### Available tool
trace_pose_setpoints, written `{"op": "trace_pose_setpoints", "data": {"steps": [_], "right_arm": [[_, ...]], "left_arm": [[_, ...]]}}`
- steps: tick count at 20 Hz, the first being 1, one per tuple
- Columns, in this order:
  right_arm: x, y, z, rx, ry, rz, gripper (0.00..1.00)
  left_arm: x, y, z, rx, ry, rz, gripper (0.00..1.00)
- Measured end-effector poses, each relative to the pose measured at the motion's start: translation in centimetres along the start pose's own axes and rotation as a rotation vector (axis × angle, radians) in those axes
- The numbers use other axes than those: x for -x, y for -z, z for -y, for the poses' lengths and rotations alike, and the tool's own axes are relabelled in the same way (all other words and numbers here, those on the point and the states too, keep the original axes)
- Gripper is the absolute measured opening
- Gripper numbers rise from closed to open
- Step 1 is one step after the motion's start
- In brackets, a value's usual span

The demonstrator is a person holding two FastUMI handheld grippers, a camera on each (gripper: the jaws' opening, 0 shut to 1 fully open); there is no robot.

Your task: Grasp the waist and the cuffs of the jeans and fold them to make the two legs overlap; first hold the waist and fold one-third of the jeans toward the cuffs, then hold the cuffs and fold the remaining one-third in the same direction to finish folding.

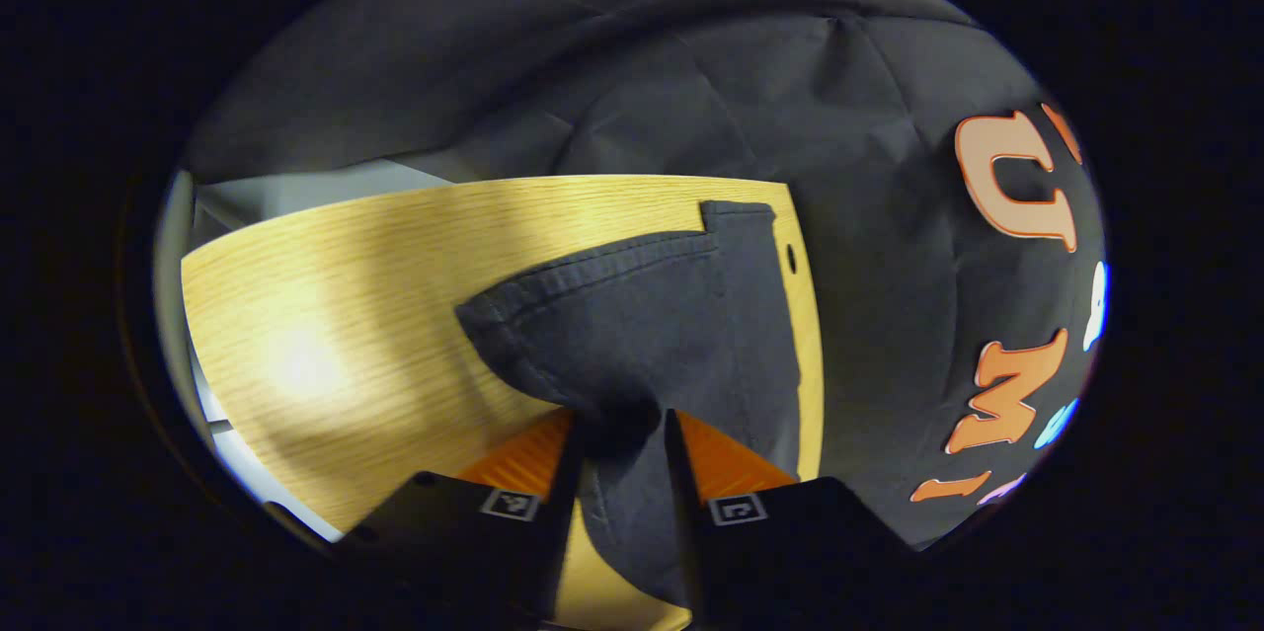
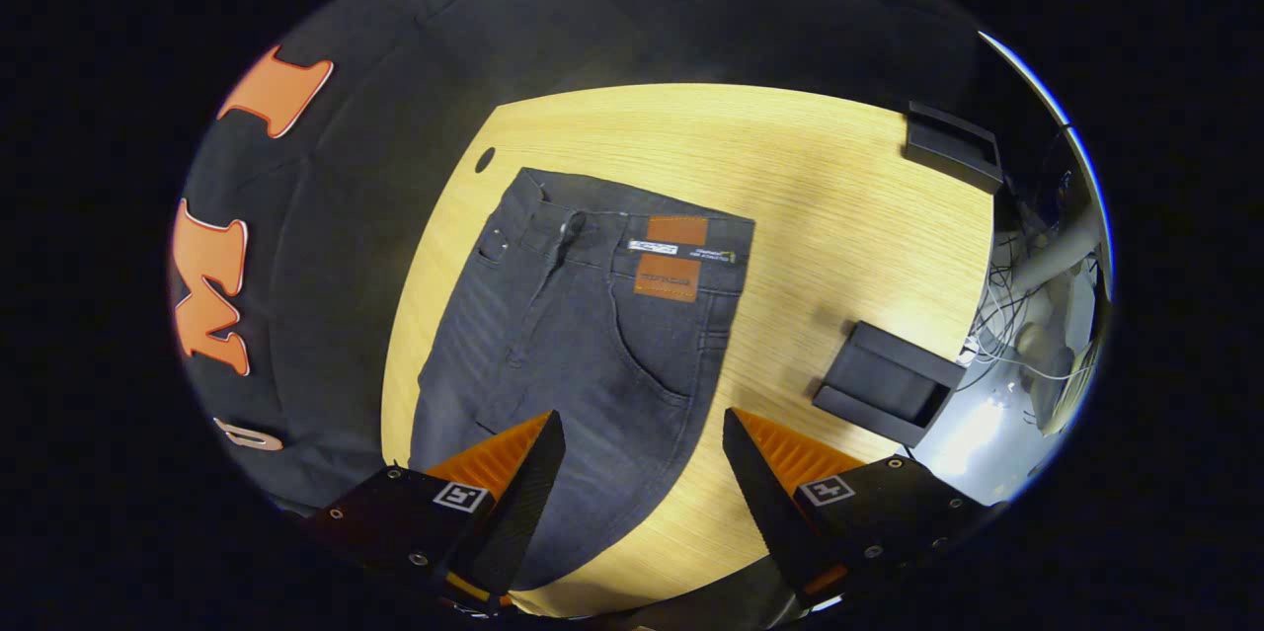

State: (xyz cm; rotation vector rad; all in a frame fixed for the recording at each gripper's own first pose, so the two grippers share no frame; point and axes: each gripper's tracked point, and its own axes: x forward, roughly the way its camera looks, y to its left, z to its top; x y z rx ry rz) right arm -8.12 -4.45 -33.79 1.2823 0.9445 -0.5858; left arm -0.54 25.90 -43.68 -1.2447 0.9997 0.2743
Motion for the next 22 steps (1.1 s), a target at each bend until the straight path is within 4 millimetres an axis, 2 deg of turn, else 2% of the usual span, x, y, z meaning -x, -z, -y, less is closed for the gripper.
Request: {"op": "trace_pose_setpoints", "data": {"steps": [2,3,4,5,7,8,9,10,11,13,15,18,19,20,22], "right_arm": [[-0.8,-0.3,0.7,-0.017,0.008,-0.001,0.98],[-1.5,-0.6,0.6,-0.036,0.005,-0.002,0.98],[-2.2,-0.8,0.3,-0.051,-0.001,-0.008,0.98],[-2.9,-1.2,0.1,-0.051,0.002,-0.002,0.98],[-4.3,-2.1,0.4,-0.011,0.030,0.019,0.98],[-4.7,-2.7,0.3,0.000,0.036,0.033,0.98],[-5.2,-3.0,0.3,-0.004,0.048,0.027,0.92],[-5.3,-2.9,0.6,0.000,0.060,0.023,0.88],[-5.2,-2.8,1.3,0.007,0.084,0.020,0.79],[-5.2,-2.9,2.5,-0.009,0.112,0.020,0.50],[-5.5,-3.0,2.1,-0.083,0.081,0.036,0.23],[-5.4,-3.3,1.4,-0.122,0.002,0.071,0.14],[-5.6,-3.3,0.5,-0.130,-0.040,0.068,0.10],[-4.7,-3.6,0.1,-0.137,-0.056,0.090,0.10],[-4.1,-4.2,-1.1,-0.126,-0.089,0.111,0.06]], "left_arm": [[0.4,0.2,0.1,-0.004,0.009,-0.002,0.41],[-0.4,0.0,-0.7,-0.015,-0.027,0.001,0.41],[0.4,0.0,-0.4,-0.026,-0.029,0.001,0.15],[-0.1,0.0,-0.4,-0.052,-0.037,-0.006,0.15],[0.3,-0.1,-0.1,-0.131,-0.053,-0.009,0.15],[-2.2,-0.1,-1.0,-0.145,-0.108,0.021,0.15],[0.6,-0.7,0.0,-0.160,-0.125,0.012,0.01],[-1.1,-0.3,0.1,-0.174,-0.126,0.005,0.01],[-1.2,-0.3,0.1,-0.191,-0.135,0.000,0.01],[-0.4,-0.6,0.6,-0.232,-0.110,0.000,0.01],[0.1,-0.6,1.5,-0.252,-0.072,-0.001,0.01],[1.7,-0.5,2.6,-0.309,-0.041,0.000,0.01],[2.1,-0.6,3.3,-0.328,-0.028,0.006,0.01],[2.4,-0.7,4.0,-0.348,-0.015,0.005,0.01],[3.1,-1.0,5.5,-0.388,0.016,0.016,0.01]]}}
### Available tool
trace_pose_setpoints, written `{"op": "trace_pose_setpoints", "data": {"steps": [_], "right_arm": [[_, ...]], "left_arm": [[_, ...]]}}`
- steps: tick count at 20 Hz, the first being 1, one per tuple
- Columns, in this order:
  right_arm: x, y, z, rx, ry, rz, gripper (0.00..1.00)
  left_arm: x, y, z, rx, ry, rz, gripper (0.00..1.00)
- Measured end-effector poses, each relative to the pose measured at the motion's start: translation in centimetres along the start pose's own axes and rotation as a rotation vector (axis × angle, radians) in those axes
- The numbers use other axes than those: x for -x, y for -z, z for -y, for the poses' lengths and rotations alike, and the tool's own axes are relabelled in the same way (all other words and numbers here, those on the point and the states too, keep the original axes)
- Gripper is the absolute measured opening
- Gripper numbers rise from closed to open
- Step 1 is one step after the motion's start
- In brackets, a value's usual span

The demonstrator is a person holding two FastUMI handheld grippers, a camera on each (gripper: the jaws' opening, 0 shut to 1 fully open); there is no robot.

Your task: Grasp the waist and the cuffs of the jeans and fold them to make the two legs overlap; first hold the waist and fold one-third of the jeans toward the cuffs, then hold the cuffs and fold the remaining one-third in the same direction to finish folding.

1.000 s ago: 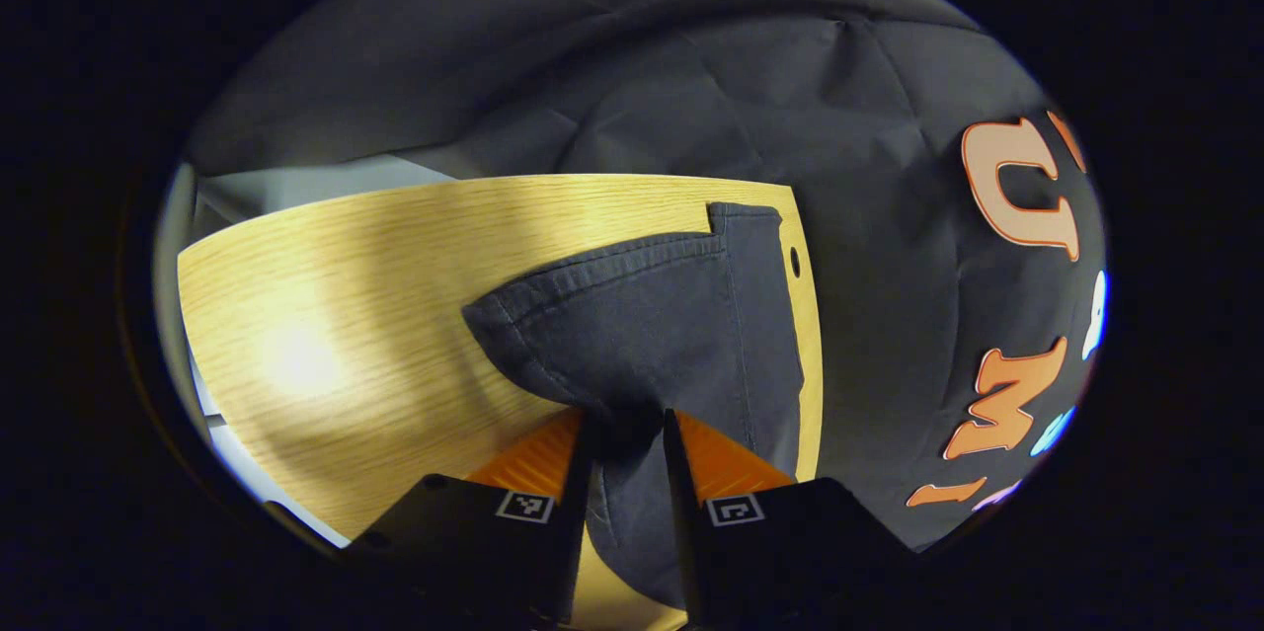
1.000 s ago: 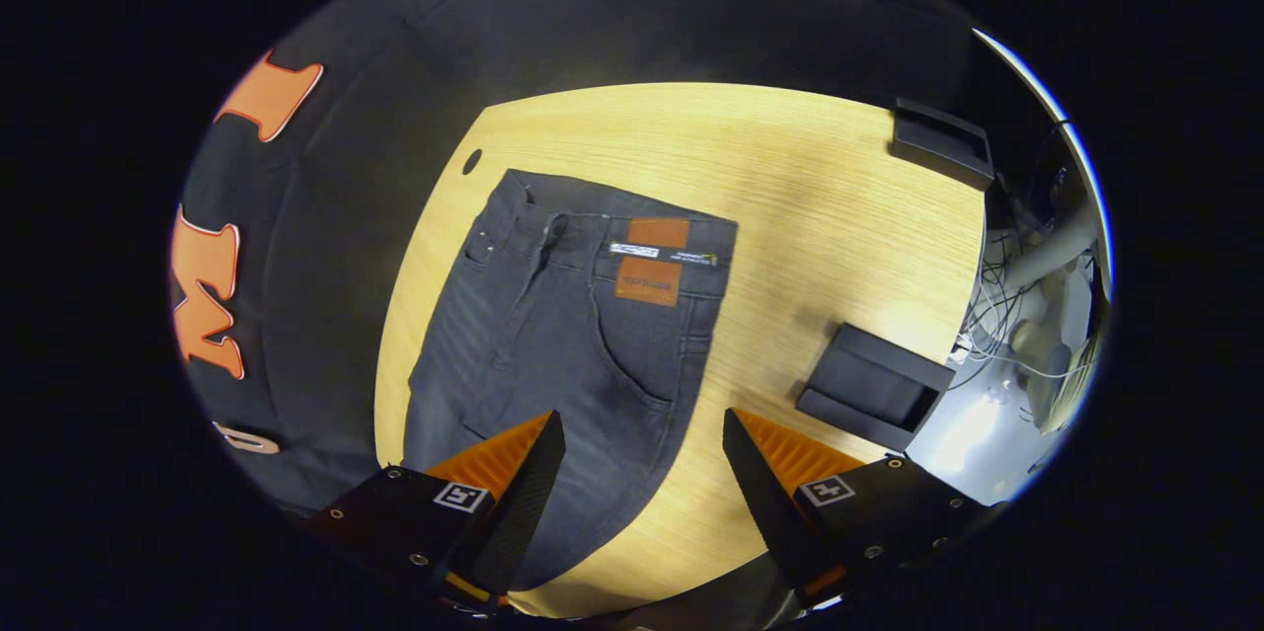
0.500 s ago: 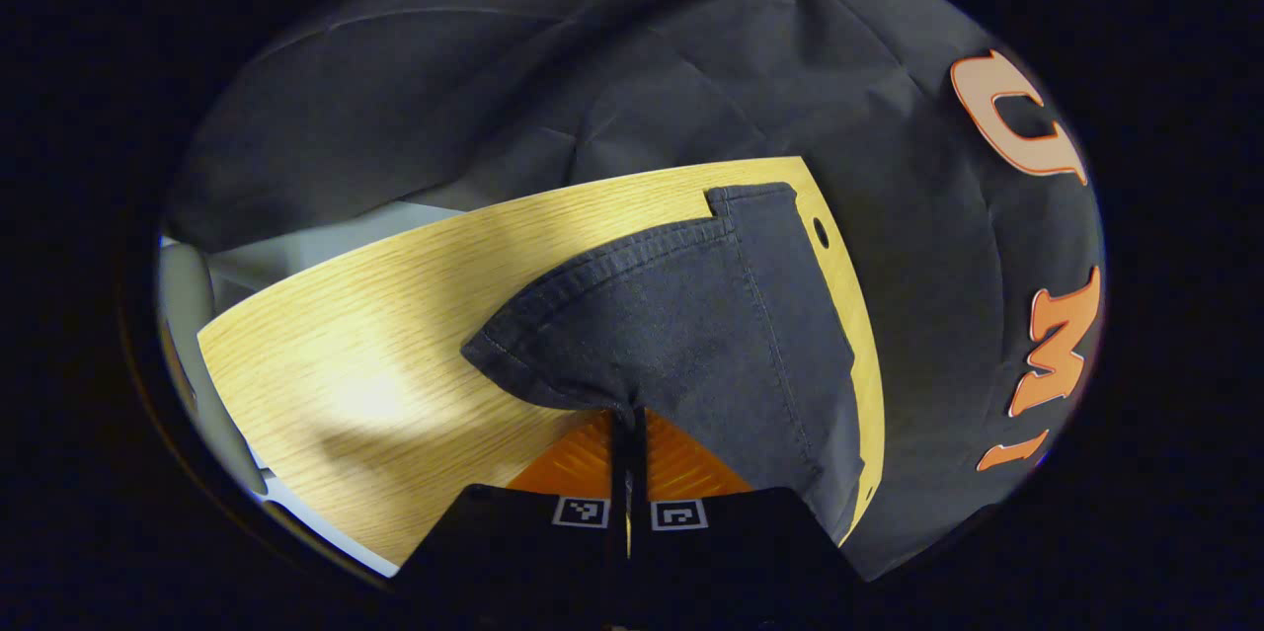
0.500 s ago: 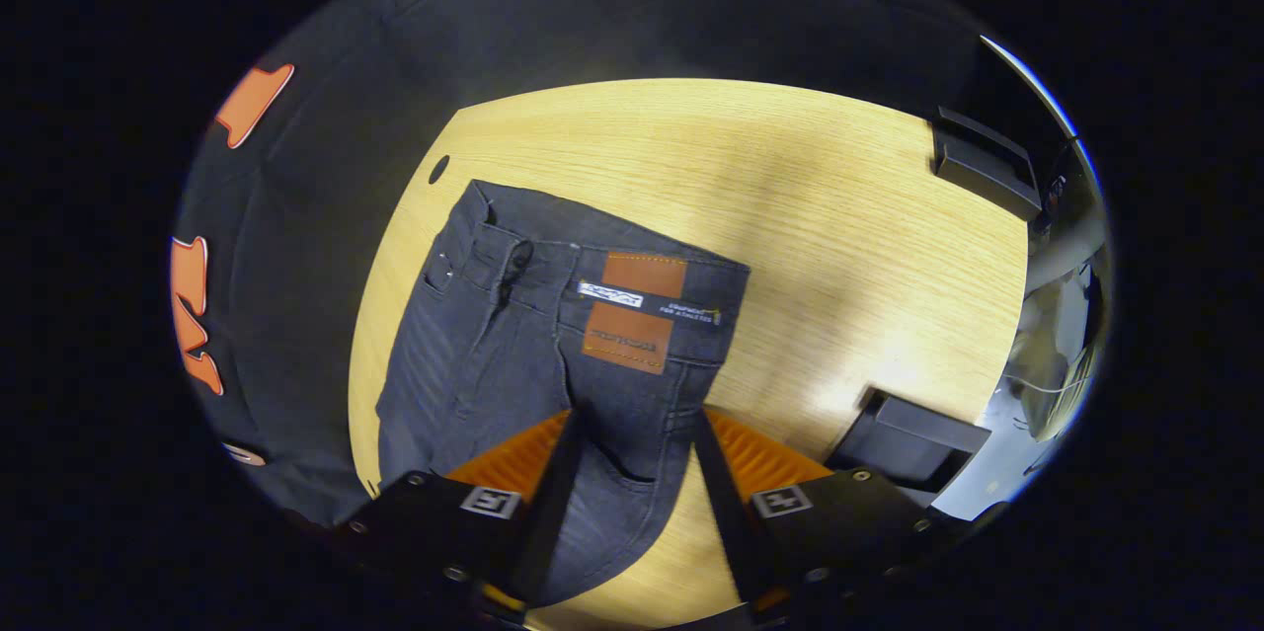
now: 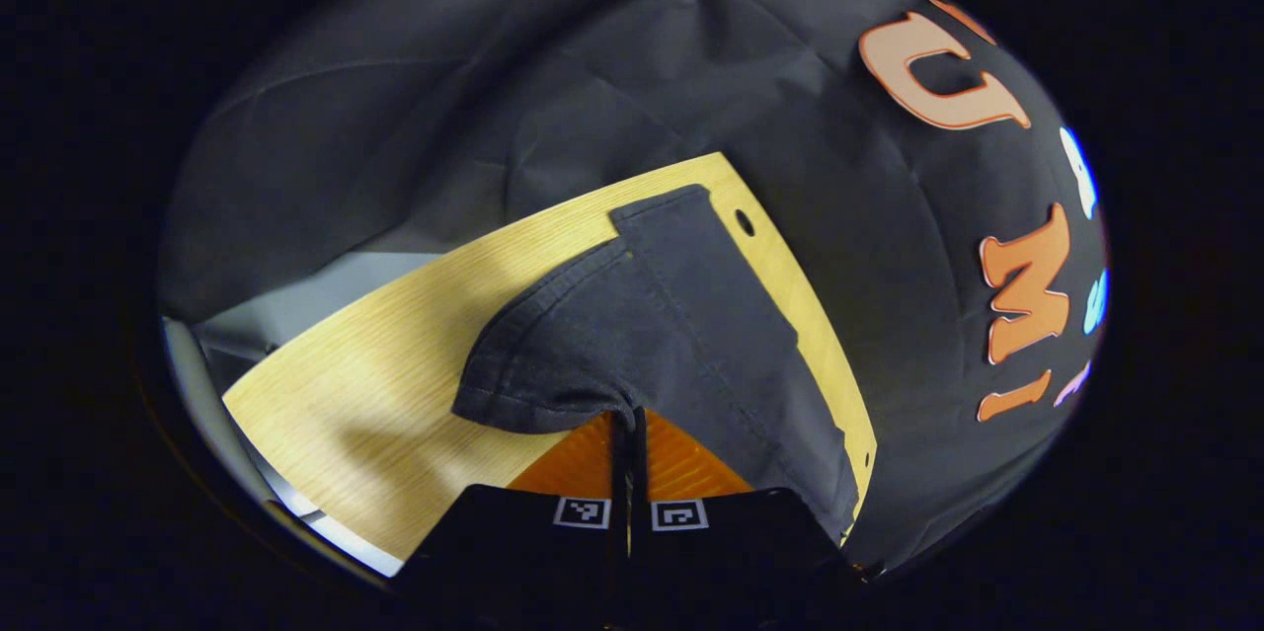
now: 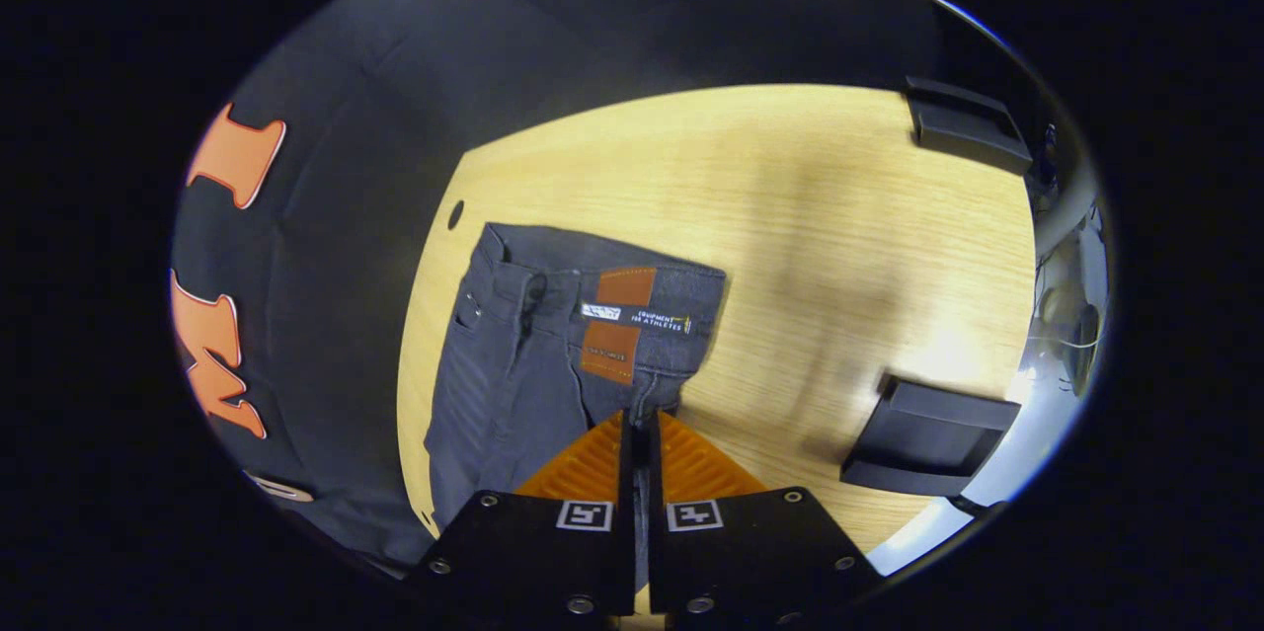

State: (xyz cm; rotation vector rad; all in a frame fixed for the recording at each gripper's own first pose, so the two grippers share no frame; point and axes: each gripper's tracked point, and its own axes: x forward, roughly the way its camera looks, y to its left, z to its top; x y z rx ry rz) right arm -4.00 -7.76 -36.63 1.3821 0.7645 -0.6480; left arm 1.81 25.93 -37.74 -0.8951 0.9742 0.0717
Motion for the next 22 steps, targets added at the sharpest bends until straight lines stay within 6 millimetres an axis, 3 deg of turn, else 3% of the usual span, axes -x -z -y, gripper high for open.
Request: {"op": "trace_pose_setpoints", "data": {"steps": [7,10,13,18,22], "right_arm": [[0.7,-1.4,-4.8,0.006,-0.077,0.041,0.06],[0.3,-2.2,-7.6,0.012,-0.116,0.039,0.06],[-0.8,-2.9,-10.5,0.053,-0.133,0.032,0.06],[-2.7,-4.0,-16.0,0.083,-0.166,0.016,0.06],[-4.8,-5.5,-19.3,0.098,-0.171,0.005,0.06]], "left_arm": [[0.6,-2.2,3.2,-0.047,0.070,0.012,0.01],[-0.8,-3.3,4.1,-0.097,0.077,-0.010,0.01],[-1.5,-4.9,6.5,-0.165,0.109,-0.018,0.01],[-4.2,-7.1,9.5,-0.203,0.106,-0.027,0.01],[-7.0,-9.9,10.6,-0.193,0.069,-0.039,0.01]]}}
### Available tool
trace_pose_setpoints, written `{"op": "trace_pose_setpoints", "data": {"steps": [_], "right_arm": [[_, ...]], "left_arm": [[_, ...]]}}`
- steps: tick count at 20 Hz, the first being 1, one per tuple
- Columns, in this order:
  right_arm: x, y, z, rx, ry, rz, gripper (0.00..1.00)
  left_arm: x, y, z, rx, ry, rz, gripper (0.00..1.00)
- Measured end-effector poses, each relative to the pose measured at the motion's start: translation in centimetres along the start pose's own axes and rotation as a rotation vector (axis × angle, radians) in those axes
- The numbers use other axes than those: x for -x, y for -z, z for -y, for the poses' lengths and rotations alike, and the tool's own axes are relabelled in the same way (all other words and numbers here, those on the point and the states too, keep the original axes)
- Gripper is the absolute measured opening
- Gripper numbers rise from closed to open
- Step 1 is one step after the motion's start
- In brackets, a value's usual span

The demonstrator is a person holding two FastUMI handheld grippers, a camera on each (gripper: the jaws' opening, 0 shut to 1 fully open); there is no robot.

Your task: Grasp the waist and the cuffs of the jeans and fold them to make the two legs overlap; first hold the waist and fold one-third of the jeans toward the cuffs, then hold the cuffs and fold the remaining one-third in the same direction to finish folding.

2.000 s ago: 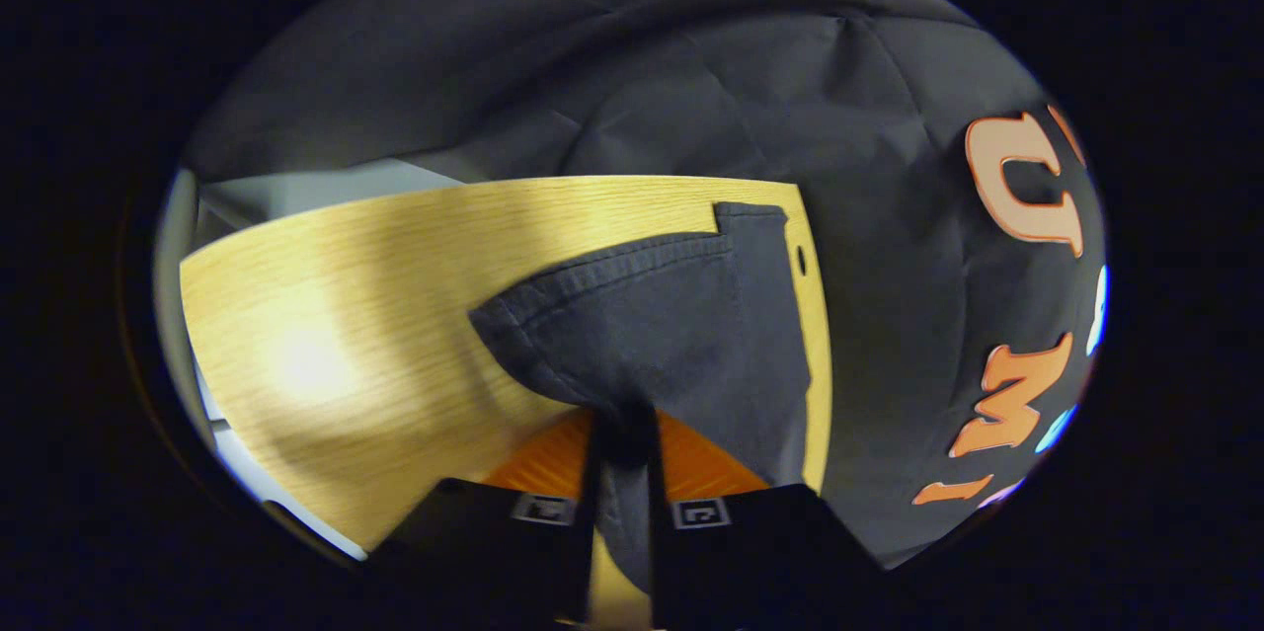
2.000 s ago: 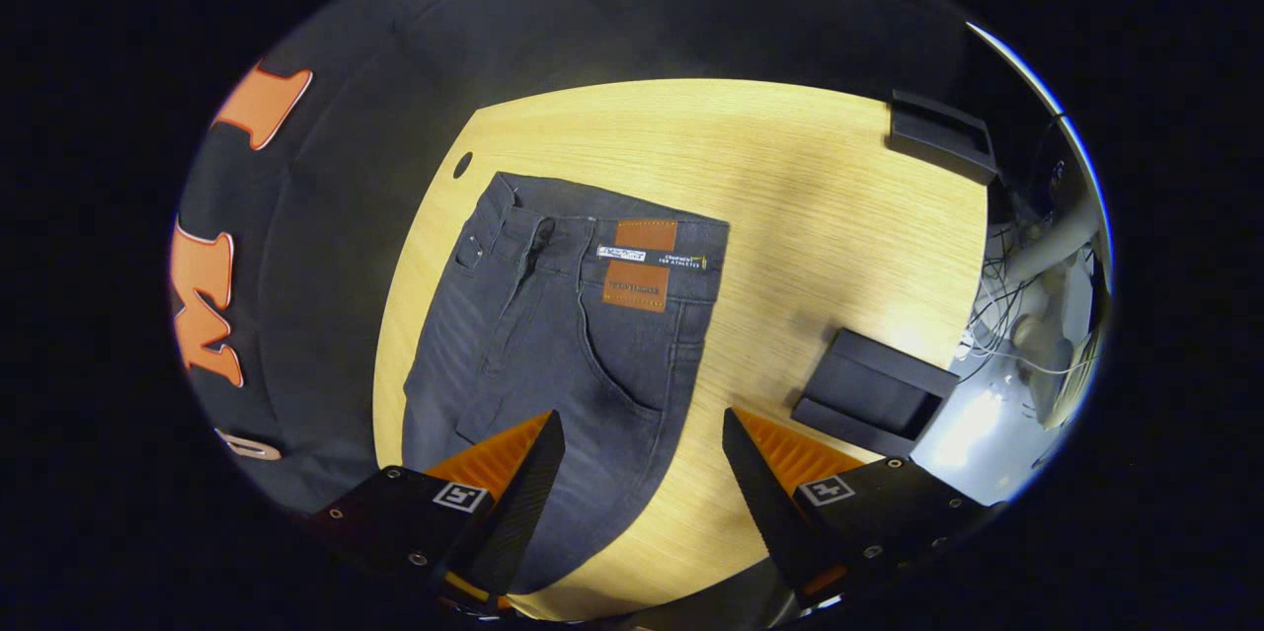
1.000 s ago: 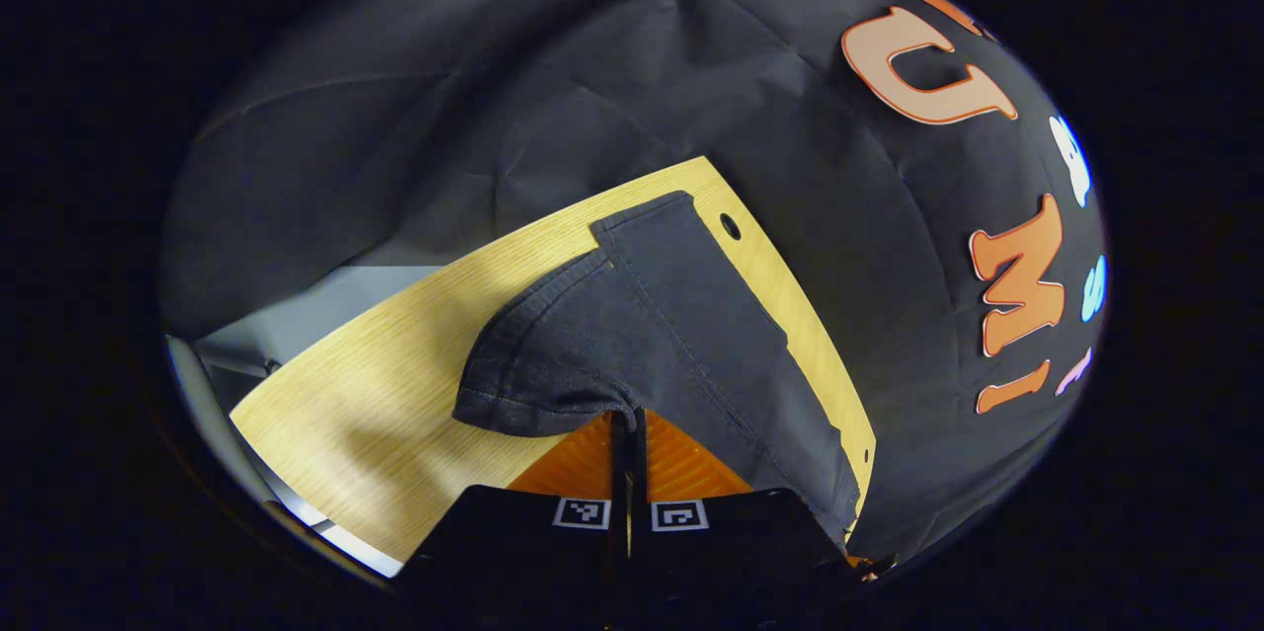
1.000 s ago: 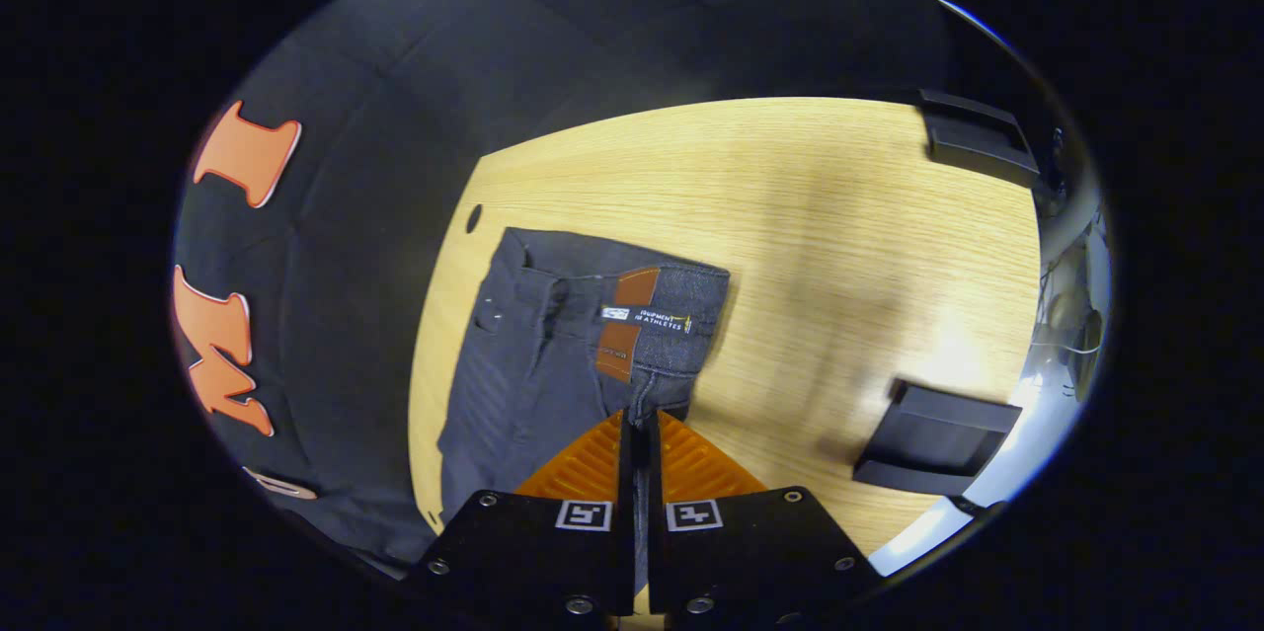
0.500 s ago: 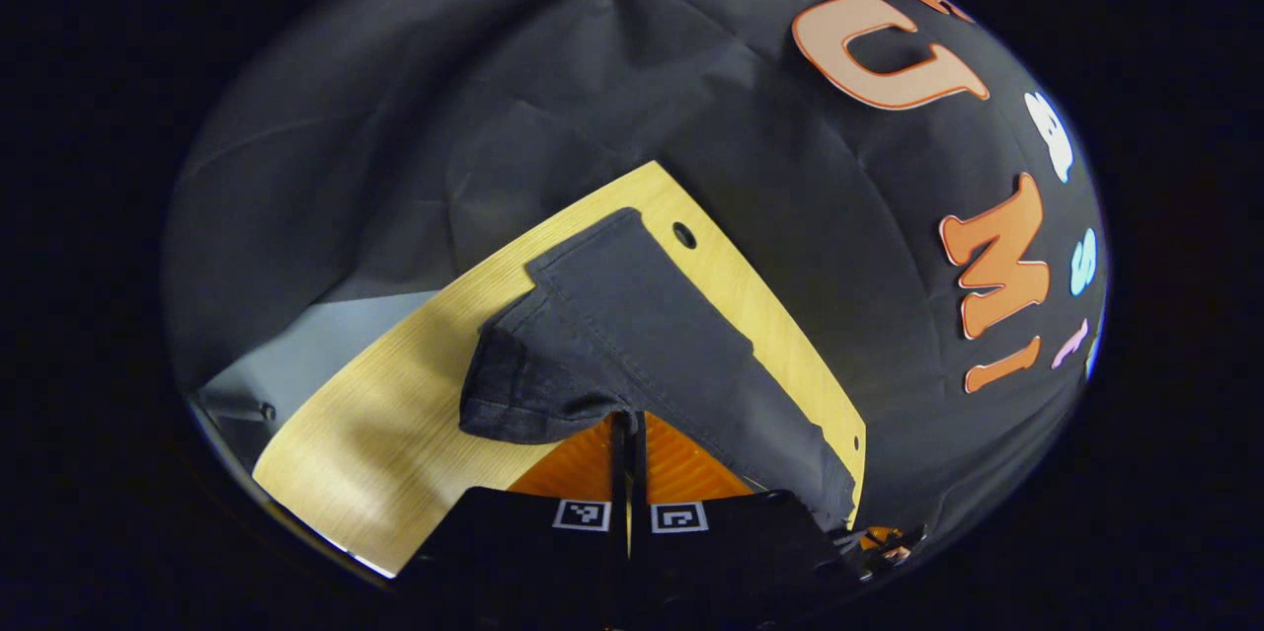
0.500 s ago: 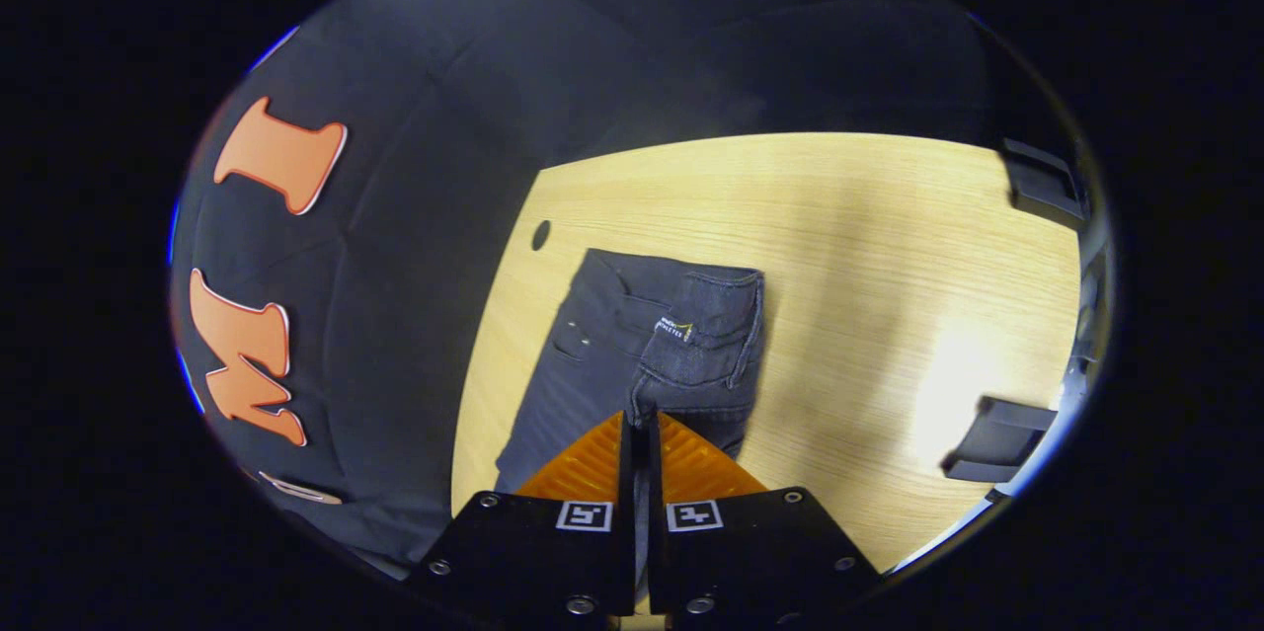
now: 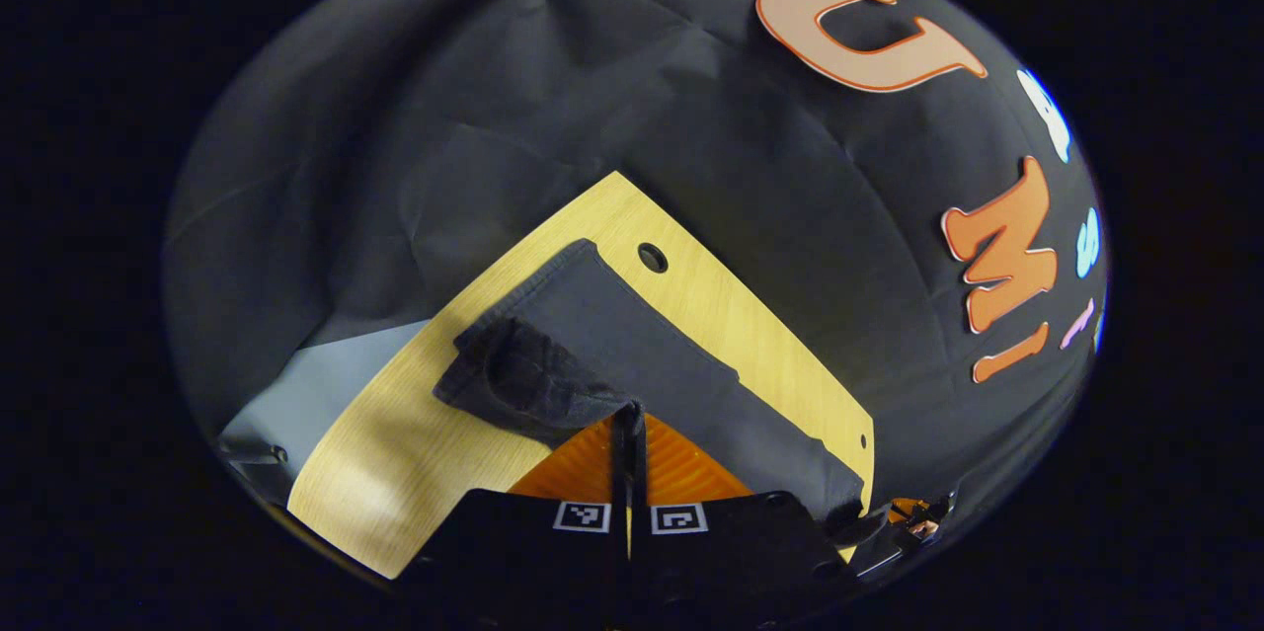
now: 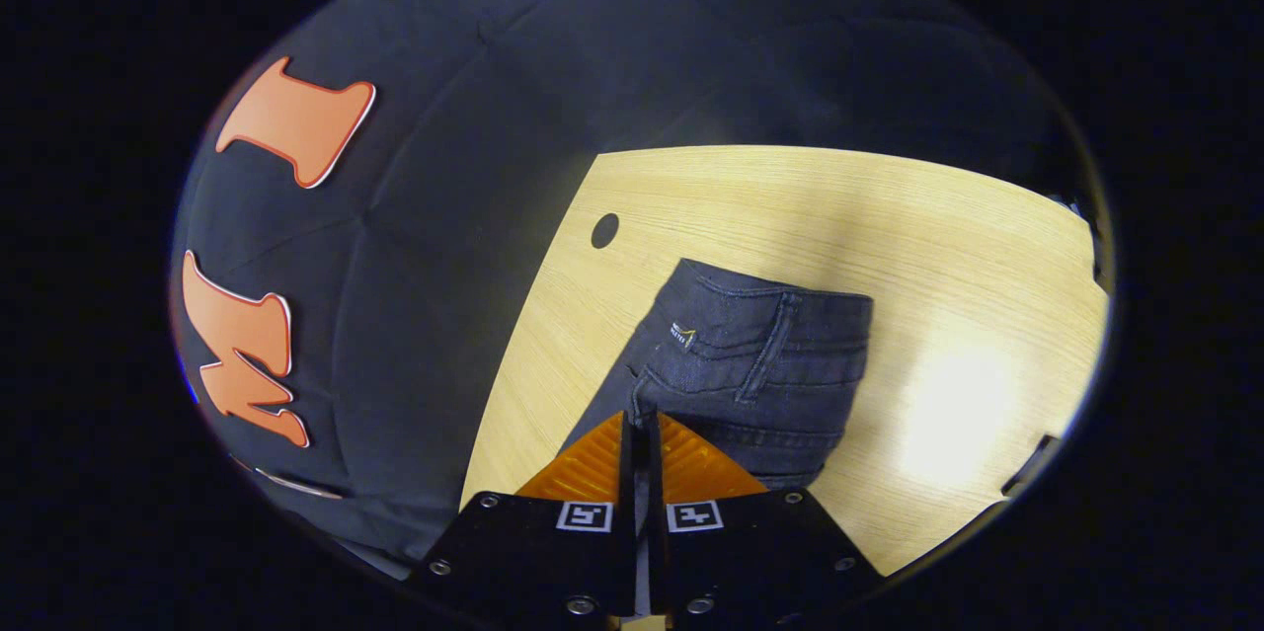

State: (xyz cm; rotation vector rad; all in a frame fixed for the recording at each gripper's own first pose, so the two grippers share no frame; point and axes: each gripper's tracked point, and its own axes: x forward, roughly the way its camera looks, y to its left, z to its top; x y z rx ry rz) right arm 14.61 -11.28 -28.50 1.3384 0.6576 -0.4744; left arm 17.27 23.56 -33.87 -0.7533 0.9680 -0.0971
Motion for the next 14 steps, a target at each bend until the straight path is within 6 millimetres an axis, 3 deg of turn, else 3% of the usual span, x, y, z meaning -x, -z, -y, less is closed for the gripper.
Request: {"op": "trace_pose_setpoints", "data": {"steps": [3,11,14], "right_arm": [[-2.3,-1.3,-1.8,-0.010,-0.006,-0.008,0.06],[-8.9,-1.5,-3.4,0.011,0.058,-0.071,0.06],[-11.0,-1.9,-4.5,0.022,0.059,-0.079,0.06]], "left_arm": [[-2.8,-1.5,0.0,-0.013,-0.057,-0.021,0.01],[-10.1,-4.1,0.7,-0.031,-0.158,-0.090,0.01],[-10.9,-4.9,1.3,-0.049,-0.191,-0.115,0.01]]}}
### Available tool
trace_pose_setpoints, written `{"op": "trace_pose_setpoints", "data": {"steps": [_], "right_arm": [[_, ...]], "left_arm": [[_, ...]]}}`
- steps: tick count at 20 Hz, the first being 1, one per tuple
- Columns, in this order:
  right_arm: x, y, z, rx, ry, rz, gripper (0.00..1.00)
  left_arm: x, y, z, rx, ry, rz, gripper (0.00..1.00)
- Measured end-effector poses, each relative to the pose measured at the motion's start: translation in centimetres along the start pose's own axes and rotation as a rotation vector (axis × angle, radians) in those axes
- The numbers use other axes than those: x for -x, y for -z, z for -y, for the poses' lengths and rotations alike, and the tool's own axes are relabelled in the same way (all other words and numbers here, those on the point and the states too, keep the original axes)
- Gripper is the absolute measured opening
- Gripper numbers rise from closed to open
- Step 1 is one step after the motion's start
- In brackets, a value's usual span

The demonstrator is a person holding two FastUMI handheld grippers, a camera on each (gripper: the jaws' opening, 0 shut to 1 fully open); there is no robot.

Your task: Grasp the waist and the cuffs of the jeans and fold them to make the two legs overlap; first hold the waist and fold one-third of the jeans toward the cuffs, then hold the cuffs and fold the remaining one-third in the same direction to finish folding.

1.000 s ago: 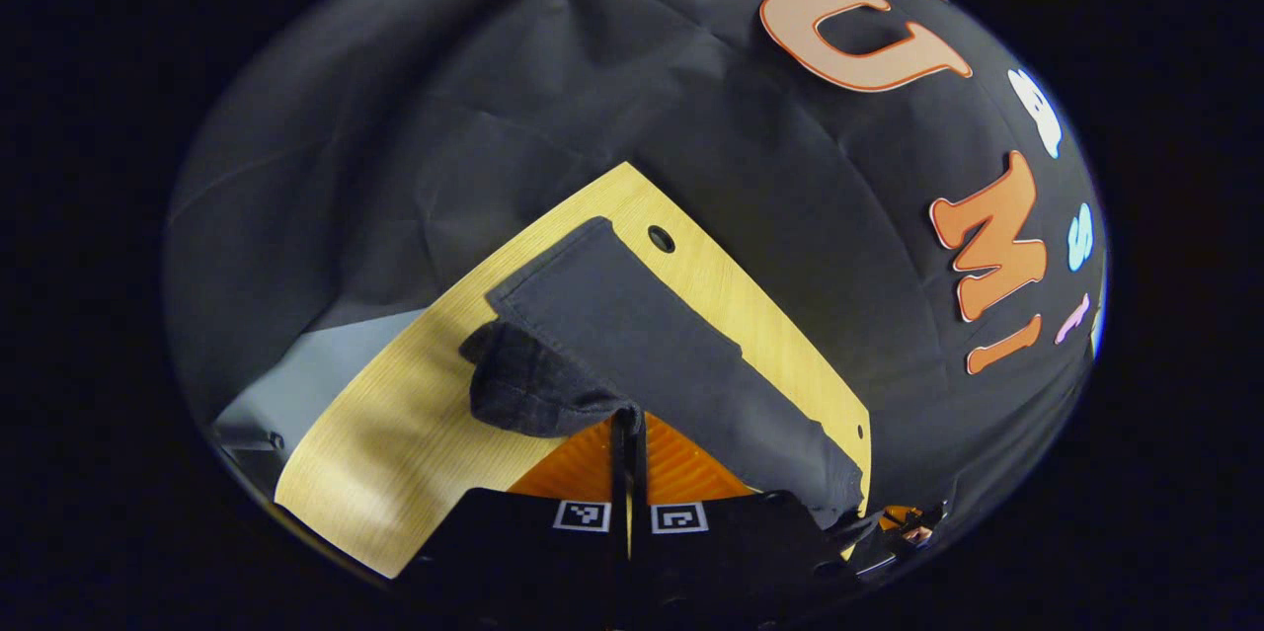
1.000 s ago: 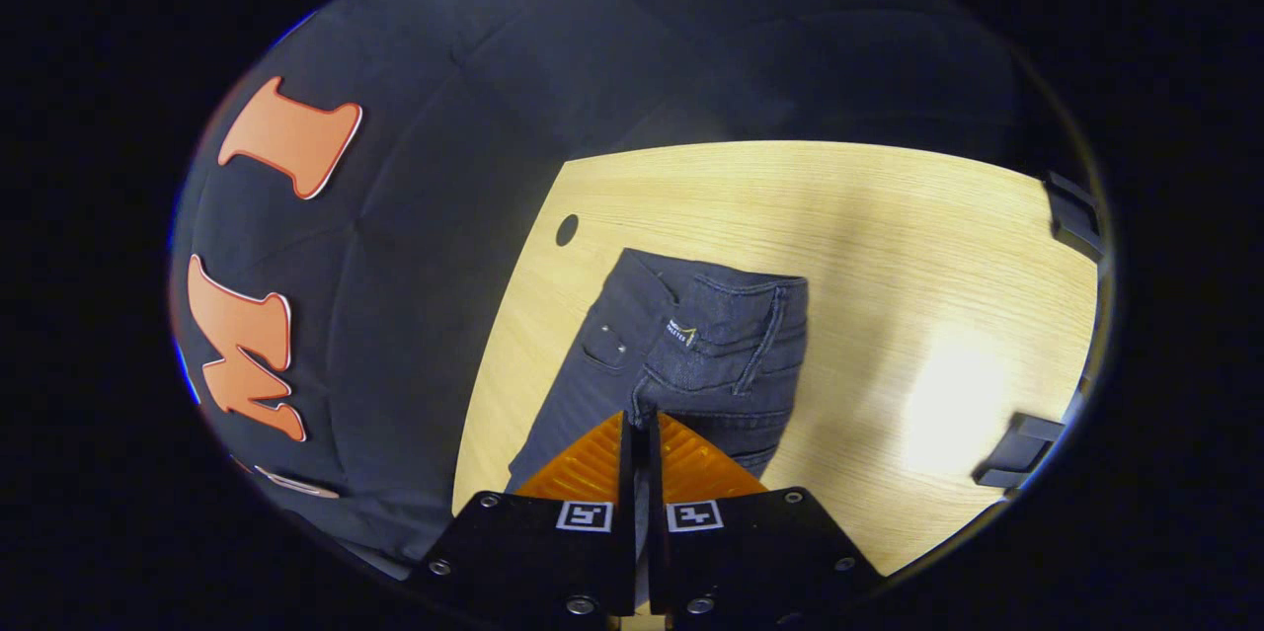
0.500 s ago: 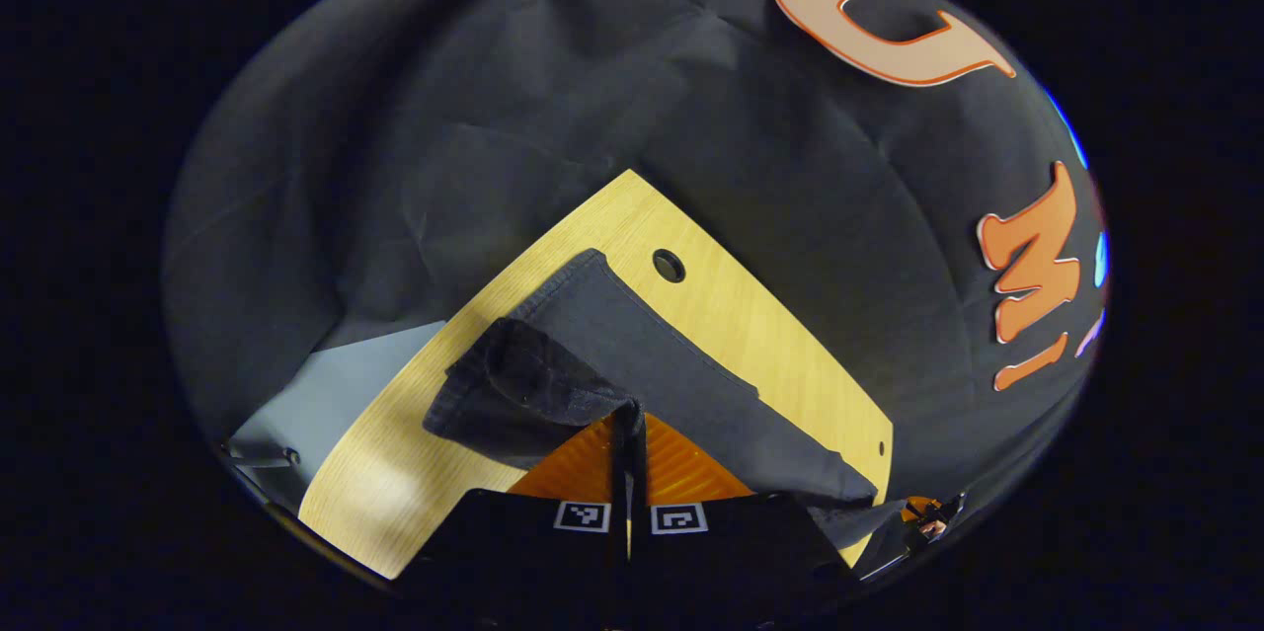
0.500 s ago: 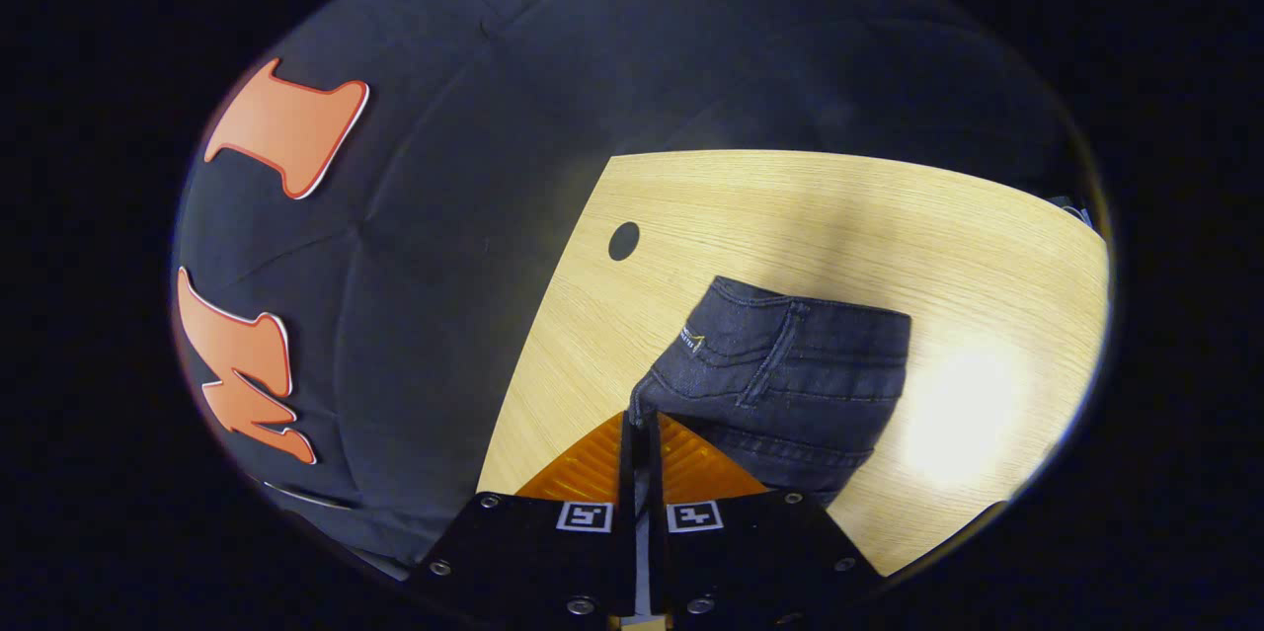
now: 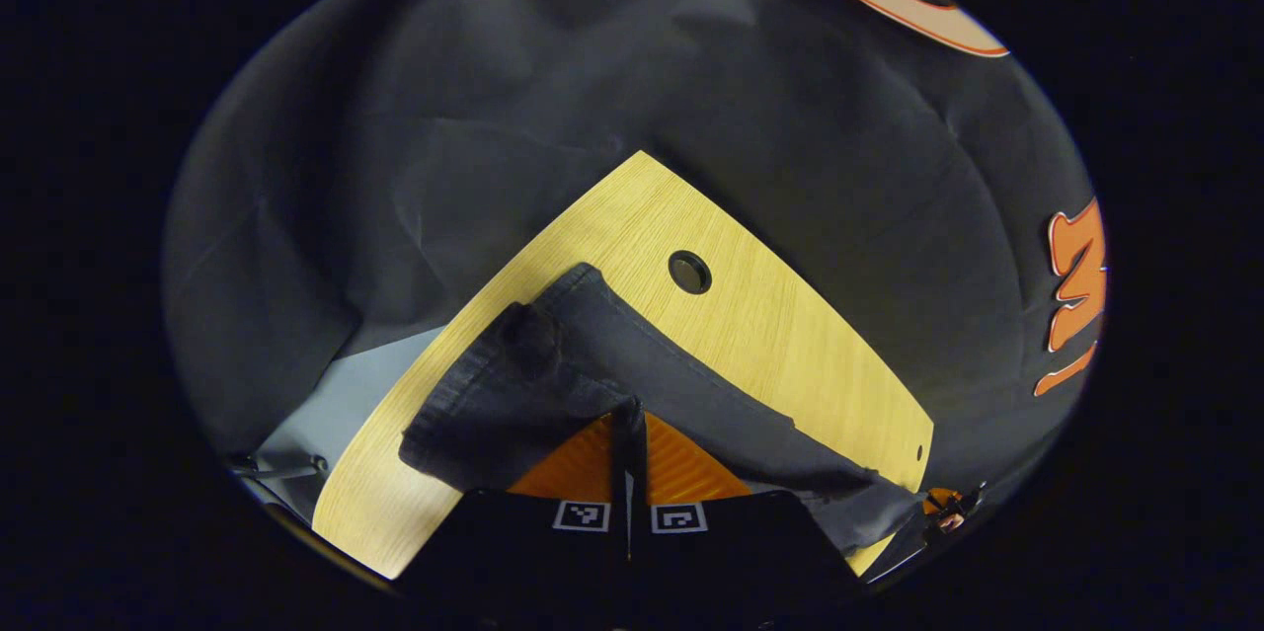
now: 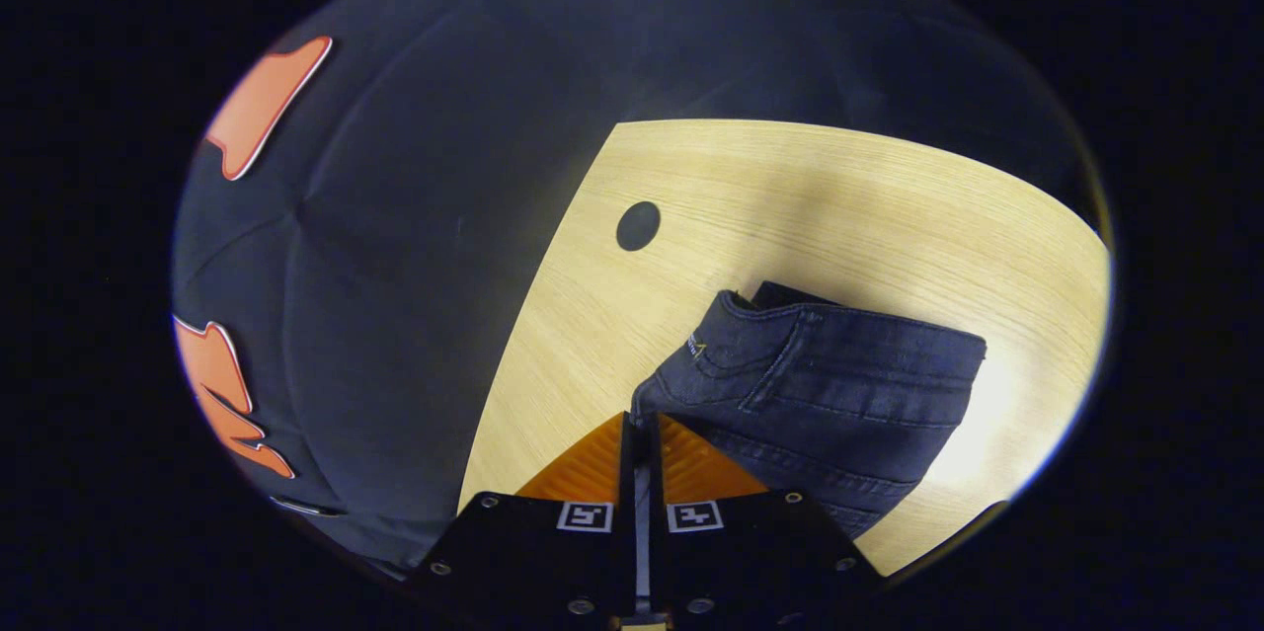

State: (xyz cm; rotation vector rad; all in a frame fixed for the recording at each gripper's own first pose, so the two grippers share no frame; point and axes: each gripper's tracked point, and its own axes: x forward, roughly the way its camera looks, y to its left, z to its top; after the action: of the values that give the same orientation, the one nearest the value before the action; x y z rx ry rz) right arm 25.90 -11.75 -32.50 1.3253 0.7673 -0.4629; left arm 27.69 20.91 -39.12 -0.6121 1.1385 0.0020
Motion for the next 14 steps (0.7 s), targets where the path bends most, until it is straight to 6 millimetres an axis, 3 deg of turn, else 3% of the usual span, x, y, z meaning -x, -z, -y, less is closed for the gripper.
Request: {"op": "trace_pose_setpoints", "data": {"steps": [5,7,8,9,10,12,13,14], "right_arm": [[-0.4,-0.1,0.0,-0.044,0.026,-0.031,0.06],[-0.4,-0.1,0.0,-0.065,0.041,-0.048,0.06],[-0.5,-0.1,-0.1,-0.070,0.027,-0.050,0.06],[-0.3,0.0,-0.1,-0.072,0.021,-0.046,0.02],[0.0,-0.3,-0.3,-0.073,0.010,-0.036,0.17],[0.8,-0.6,0.7,-0.046,0.023,-0.021,0.31],[1.5,-0.9,1.1,-0.021,0.039,-0.021,0.33],[2.1,-0.8,1.9,0.008,0.064,-0.023,0.50]], "left_arm": [[-3.1,-0.3,0.0,-0.027,-0.051,-0.041,0.01],[-3.1,-0.3,-0.4,-0.062,-0.093,-0.061,0.09],[-3.4,-0.4,-0.3,-0.093,-0.097,-0.054,0.25],[-3.2,-0.3,-0.4,-0.125,-0.113,-0.068,0.27],[-2.9,0.2,-0.1,-0.155,-0.112,-0.097,0.28],[-2.1,0.4,0.5,-0.213,-0.111,-0.115,0.65],[-2.1,0.4,0.6,-0.235,-0.119,-0.120,0.61],[-1.2,0.7,0.8,-0.249,-0.118,-0.141,0.62]]}}
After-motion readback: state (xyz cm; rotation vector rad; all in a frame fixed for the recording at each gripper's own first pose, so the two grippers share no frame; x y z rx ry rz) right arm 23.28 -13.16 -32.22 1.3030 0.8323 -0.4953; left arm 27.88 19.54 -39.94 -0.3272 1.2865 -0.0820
